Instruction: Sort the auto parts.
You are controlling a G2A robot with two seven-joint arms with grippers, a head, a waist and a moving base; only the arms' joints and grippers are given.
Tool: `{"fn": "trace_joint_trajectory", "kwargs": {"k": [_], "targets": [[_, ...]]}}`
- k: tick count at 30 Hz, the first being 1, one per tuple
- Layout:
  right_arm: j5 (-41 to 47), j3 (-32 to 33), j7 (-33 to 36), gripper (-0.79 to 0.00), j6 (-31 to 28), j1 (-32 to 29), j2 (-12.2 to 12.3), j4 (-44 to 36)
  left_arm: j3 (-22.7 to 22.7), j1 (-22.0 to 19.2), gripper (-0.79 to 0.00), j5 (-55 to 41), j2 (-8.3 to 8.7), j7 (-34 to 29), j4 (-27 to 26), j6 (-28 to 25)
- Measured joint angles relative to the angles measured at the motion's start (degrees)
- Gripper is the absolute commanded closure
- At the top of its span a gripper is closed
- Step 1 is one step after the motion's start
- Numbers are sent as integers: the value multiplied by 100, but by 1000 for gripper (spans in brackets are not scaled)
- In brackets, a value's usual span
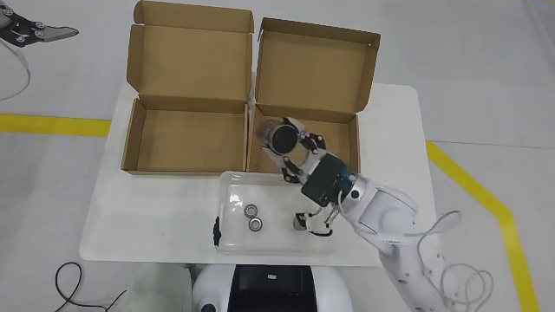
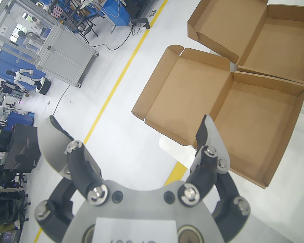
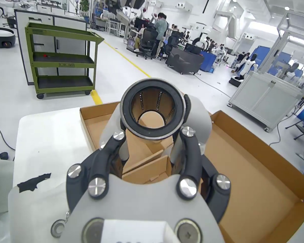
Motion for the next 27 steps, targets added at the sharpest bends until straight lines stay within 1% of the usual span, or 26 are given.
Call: {"fn": "trace_joint_trajectory", "kwargs": {"k": [7,14,27], "targets": [[-169,-86,462,0,138,-29,2,175,0,0,-785,0,0,0,0,0],[-30,-181,656,0,50,19,-5,525,0,0,-785,0,0,0,0,0],[110,-358,1289,0,76,208,-37,1214,0,0,-785,0,0,0,0,0]]}}
